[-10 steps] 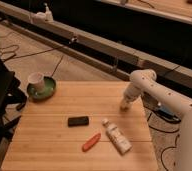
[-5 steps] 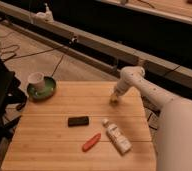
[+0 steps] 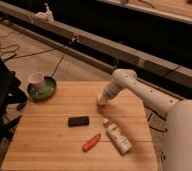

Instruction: Wipe the white sponge on the table

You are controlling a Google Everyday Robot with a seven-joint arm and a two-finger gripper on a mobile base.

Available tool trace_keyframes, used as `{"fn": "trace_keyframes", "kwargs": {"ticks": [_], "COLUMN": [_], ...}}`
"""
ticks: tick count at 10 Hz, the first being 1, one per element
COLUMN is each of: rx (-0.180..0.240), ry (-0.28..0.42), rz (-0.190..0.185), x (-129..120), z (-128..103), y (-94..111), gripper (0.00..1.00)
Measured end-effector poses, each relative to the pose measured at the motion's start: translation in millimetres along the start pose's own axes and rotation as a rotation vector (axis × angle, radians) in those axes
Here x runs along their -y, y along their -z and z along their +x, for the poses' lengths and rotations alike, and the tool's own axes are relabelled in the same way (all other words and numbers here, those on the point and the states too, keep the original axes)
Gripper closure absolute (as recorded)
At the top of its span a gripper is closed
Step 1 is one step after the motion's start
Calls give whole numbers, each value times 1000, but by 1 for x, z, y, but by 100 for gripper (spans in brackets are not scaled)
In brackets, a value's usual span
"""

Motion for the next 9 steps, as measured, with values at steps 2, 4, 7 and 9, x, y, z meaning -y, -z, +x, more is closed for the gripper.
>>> {"fn": "trace_keyframes", "kwargs": {"ticks": [2, 4, 7, 9], "rx": [-89, -164, -243, -232], "ry": [-10, -71, -141, -155], "rz": [-2, 42, 144, 180], "x": [-17, -4, 43, 73], "z": [45, 84, 111, 96], "y": [14, 31, 51, 45], "gripper": [100, 100, 100, 100]}}
